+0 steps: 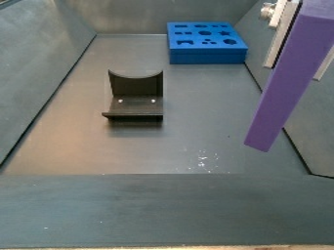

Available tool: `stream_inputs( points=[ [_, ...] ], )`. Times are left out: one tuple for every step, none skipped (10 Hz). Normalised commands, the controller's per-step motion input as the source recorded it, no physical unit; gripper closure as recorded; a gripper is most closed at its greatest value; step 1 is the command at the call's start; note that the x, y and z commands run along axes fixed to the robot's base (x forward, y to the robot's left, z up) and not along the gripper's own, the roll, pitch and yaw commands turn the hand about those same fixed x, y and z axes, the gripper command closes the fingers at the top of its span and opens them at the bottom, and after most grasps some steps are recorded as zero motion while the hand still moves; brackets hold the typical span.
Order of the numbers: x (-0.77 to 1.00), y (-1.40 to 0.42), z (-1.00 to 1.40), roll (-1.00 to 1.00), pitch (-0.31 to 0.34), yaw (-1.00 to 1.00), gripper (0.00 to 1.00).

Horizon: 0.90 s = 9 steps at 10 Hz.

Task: Pick up the double-square object. Move to above the board. Insert the double-square object.
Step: Move to above the board.

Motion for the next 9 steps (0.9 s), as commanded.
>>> stream_inputs(
  points=[
    [0.02,0.82,0.01,0.03,0.1,0.03,1.0],
    [0.02,0.82,0.01,0.03,0.1,0.03,1.0],
    [0.02,0.82,0.01,0.03,0.1,0.03,1.0],
    [0.02,0.82,0.01,0.03,0.1,0.03,1.0],
    [0.02,0.82,0.01,0.03,0.1,0.03,1.0],
    [0.02,0.82,0.01,0.03,0.1,0.03,1.0],
    [0.02,0.82,0.01,0.03,0.1,0.03,1.0],
    [0.02,0.82,0.01,0.03,0.1,0.03,1.0],
    [0.02,0.82,0.01,0.03,0.1,0.03,1.0]
  ],
)
